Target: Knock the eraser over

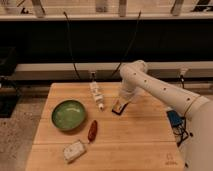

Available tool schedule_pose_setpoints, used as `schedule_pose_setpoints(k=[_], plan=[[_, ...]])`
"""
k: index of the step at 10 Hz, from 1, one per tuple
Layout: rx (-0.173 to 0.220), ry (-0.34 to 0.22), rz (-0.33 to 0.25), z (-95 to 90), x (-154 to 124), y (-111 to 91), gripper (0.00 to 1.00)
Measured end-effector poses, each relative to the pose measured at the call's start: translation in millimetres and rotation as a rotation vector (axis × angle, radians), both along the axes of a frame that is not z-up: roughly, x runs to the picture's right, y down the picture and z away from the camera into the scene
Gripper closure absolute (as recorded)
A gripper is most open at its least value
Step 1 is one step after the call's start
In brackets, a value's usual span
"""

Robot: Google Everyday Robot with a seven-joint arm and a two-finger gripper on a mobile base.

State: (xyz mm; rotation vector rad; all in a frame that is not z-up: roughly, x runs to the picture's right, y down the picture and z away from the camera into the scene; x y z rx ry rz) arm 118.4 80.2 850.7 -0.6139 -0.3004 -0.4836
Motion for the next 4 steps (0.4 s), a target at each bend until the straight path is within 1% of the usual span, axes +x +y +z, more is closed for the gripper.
schedule_pose_setpoints(k=[1, 2, 3, 4], plan=[[0.007, 0.005, 0.007, 1.8, 5.7, -3.3, 0.99], [0.016, 0.018, 0.016, 3.1, 13.3, -5.1, 0.93], [0.019, 0.019, 0.018, 3.2, 15.3, -6.7, 0.9], [0.012, 0.006, 0.009, 2.1, 13.9, -3.2, 0.92]])
